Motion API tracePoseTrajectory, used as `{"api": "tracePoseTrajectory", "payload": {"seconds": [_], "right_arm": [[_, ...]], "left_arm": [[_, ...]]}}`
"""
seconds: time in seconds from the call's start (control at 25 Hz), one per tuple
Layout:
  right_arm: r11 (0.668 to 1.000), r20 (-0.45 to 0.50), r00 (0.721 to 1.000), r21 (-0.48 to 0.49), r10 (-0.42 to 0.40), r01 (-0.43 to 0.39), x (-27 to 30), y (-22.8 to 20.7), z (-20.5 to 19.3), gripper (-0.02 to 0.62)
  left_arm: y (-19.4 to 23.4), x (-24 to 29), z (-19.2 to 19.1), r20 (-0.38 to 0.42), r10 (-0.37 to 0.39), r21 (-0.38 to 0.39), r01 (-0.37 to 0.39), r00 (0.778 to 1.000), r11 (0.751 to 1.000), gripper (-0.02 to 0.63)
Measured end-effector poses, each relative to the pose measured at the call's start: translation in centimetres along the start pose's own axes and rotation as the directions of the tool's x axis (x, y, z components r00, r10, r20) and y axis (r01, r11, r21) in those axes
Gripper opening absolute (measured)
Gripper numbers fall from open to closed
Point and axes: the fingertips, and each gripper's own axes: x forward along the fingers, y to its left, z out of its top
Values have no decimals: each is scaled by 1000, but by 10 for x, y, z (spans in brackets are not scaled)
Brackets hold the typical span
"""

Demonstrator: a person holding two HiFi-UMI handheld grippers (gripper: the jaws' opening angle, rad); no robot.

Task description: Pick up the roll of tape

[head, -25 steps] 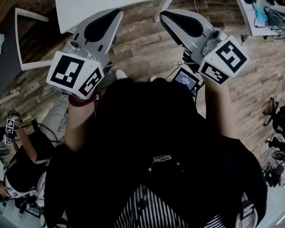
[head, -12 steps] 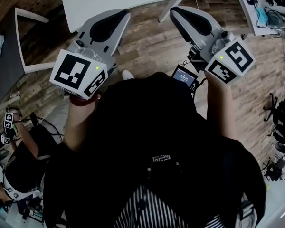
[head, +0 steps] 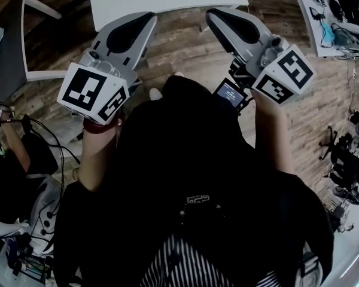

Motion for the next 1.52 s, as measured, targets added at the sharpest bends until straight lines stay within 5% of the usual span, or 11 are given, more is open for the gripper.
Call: {"api": "tracePoseTrajectory", "payload": {"seconds": [0.24, 0.72, 1.36, 1.52], "right_arm": [[999, -14, 999, 11, 52, -52, 13, -2, 0, 2], [989, -1, 989, -4, 146, -146, 82, -28, 10, 2], [968, 0, 968, 12, 251, -251, 143, -169, 45, 2], [955, 5, 955, 20, 297, -297, 161, -202, 53, 2]], "left_arm": [[-2, -10, -7, -7, 28, 18, -28, 1000, 999, 5], [59, -15, -1, -18, 126, 47, -125, 992, 991, 6], [152, 91, 40, 9, 212, 35, -213, 977, 977, 6], [178, 116, 33, -39, 278, 43, -276, 960, 960, 6]]}}
